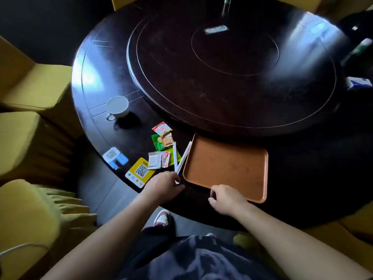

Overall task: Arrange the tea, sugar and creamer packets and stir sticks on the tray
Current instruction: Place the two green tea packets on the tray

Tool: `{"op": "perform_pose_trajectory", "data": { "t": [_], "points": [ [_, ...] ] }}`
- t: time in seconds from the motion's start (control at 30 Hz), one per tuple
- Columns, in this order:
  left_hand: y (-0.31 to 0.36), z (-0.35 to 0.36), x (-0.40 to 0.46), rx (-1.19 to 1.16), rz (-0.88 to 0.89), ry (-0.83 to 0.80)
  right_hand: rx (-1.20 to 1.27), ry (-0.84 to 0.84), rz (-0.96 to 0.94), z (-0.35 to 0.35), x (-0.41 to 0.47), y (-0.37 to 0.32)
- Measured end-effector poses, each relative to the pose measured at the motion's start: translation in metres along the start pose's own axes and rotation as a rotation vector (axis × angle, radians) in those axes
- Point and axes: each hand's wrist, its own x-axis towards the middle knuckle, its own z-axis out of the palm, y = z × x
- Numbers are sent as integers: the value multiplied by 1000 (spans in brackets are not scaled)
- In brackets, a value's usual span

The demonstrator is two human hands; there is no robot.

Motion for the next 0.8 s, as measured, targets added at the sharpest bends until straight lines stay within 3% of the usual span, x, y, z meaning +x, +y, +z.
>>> {"op": "perform_pose_trajectory", "data": {
  "t": [0.33, 0.8],
  "points": [
    [-90, -92, 71, -27, -138, 199, 58, 147, -58, -48, 60, -100],
    [-100, -86, 133, -196, -301, 146, -257, 133, -47, -40, 130, -150]
  ]
}}
